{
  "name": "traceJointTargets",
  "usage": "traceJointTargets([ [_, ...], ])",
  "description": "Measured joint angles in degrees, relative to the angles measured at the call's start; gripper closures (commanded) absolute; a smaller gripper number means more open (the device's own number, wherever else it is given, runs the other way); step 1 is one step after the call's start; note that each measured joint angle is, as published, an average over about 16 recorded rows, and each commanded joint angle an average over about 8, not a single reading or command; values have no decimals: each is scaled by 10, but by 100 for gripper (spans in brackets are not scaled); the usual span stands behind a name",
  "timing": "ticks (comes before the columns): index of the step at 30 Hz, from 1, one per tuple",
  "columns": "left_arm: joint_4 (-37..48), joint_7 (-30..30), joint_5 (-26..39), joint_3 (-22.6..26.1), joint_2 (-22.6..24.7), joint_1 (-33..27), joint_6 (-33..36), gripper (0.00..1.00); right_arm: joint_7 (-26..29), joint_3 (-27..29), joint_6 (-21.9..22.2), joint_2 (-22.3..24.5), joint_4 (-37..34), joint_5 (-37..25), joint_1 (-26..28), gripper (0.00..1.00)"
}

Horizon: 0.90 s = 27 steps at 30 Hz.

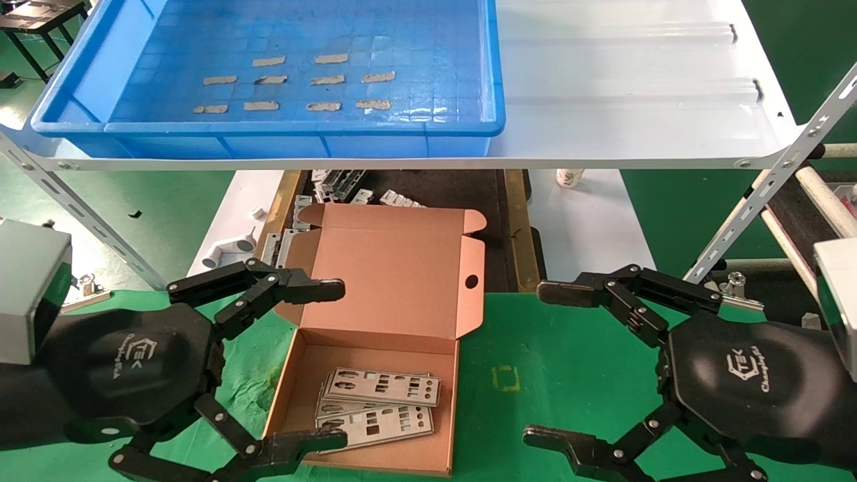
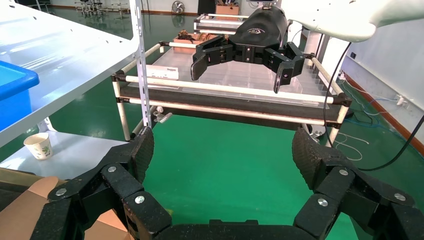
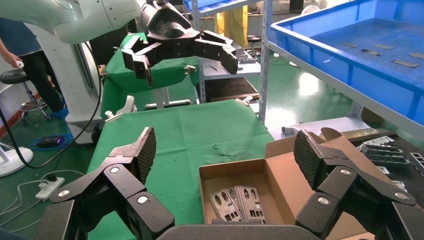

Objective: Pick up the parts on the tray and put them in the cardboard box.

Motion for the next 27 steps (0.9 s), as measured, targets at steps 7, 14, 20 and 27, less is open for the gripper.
traceJointTargets([
  [7, 0, 0, 0, 0, 0, 0, 0, 0, 0, 0, 0, 0, 0, 0, 0, 0],
  [14, 0, 0, 0, 0, 0, 0, 0, 0, 0, 0, 0, 0, 0, 0, 0, 0],
  [20, 0, 0, 0, 0, 0, 0, 0, 0, 0, 0, 0, 0, 0, 0, 0, 0],
  [27, 0, 0, 0, 0, 0, 0, 0, 0, 0, 0, 0, 0, 0, 0, 0, 0],
])
